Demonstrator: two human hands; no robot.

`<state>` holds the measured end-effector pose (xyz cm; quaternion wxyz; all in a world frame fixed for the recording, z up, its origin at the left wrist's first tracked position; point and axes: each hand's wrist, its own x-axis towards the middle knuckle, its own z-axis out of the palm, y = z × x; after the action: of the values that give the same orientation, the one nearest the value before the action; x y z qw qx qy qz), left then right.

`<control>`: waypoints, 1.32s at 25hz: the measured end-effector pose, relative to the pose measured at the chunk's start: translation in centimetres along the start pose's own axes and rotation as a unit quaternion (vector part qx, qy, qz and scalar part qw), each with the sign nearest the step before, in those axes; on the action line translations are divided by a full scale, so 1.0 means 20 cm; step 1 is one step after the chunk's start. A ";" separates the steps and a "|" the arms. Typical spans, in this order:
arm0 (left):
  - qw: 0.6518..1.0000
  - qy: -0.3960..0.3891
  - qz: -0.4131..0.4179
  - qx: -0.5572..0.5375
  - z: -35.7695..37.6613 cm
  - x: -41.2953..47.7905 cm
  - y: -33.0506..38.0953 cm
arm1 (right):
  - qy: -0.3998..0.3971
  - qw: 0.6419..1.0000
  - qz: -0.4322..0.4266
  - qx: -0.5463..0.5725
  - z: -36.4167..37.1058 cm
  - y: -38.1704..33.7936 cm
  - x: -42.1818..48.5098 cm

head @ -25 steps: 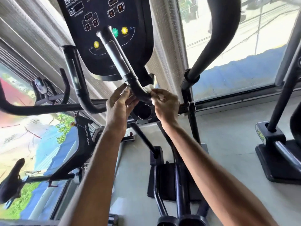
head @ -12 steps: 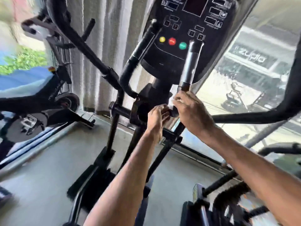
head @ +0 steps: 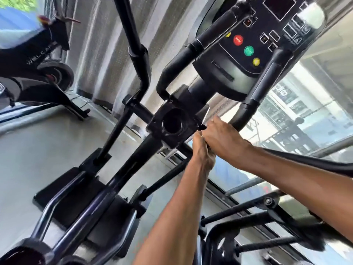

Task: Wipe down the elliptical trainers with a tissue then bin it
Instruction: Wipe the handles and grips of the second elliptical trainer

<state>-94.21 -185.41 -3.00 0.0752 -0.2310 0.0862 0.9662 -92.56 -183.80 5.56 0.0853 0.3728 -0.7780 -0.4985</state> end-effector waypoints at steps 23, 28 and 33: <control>0.999 -0.010 0.033 0.012 0.11 -0.12 0.04 | 0.184 0.975 0.049 0.113 -0.14 0.42 -0.26; 0.996 -0.037 0.054 0.057 0.11 -0.18 0.06 | 0.348 0.918 0.049 0.182 0.02 0.39 -0.31; 0.979 -0.071 0.120 0.147 0.09 -0.28 0.09 | 0.495 0.724 0.293 0.380 0.23 0.16 -0.36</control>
<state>-90.38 -187.36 1.30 -0.0021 -0.1363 0.2493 0.9588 -91.29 -175.02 7.78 0.4518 0.3211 -0.8198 0.1439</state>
